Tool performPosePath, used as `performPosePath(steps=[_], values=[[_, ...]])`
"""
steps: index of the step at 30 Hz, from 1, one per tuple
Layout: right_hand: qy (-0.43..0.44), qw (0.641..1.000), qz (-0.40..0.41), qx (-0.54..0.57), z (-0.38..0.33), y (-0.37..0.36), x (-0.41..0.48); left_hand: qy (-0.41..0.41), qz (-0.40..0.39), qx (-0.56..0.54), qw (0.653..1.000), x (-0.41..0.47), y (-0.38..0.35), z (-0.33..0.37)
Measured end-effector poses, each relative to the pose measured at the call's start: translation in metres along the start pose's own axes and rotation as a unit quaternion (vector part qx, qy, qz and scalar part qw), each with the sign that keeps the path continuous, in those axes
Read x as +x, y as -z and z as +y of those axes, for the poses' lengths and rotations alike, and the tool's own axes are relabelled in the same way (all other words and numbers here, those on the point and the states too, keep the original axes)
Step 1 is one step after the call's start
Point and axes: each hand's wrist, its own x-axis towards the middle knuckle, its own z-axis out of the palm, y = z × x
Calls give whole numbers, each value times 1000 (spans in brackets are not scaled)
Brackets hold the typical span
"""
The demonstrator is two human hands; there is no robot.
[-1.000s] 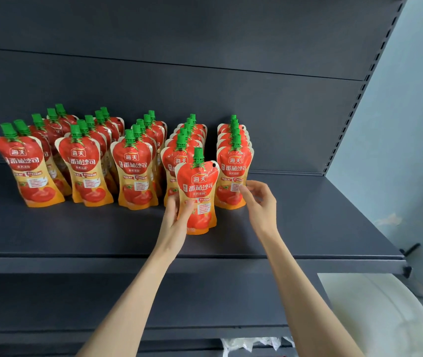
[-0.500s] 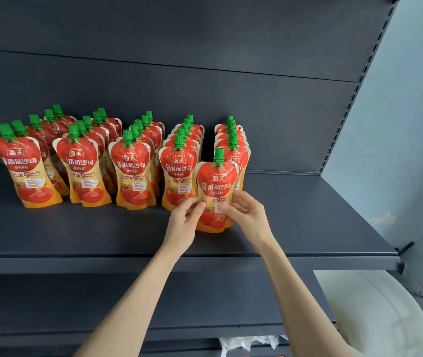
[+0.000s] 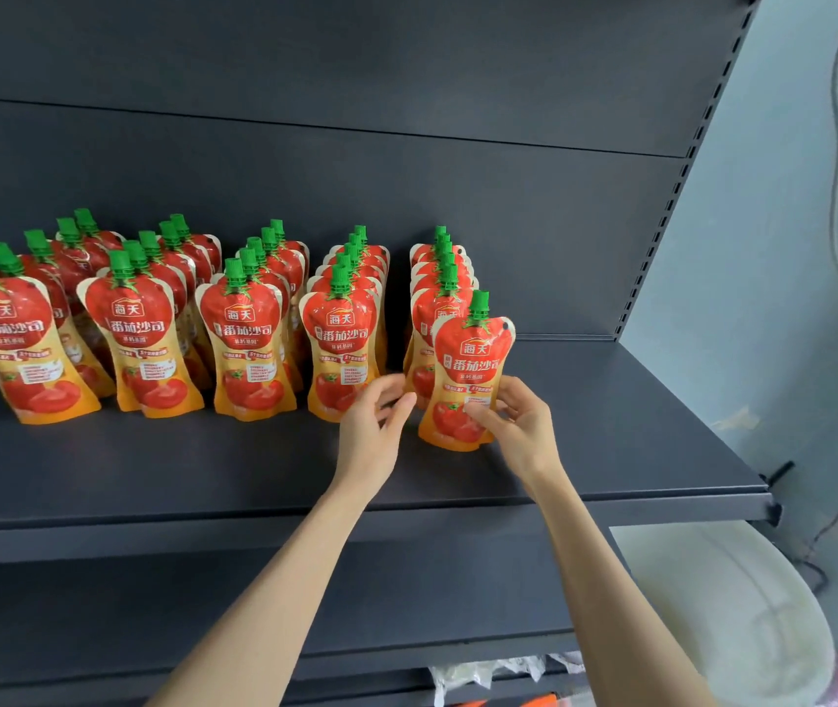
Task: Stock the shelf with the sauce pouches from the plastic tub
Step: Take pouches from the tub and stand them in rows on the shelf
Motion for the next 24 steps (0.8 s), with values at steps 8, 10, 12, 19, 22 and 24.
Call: performPosePath(steps=[8,10,12,19,22,24], values=[[8,998,53,-34,10,27,16,-16,72,67,995,30,-44,11],[12,997,63,-42,16,35,23,-15,100,67,993,36,-54,10],[13,996,68,-52,22,44,30,-18,132,63,989,42,-61,6],[18,995,56,-74,38,62,65,-14,182,35,983,56,-76,-6],[24,995,51,-83,43,63,81,4,169,6,986,59,-77,-9],[28,995,47,-86,46,63,90,6,157,1,988,60,-77,-9]])
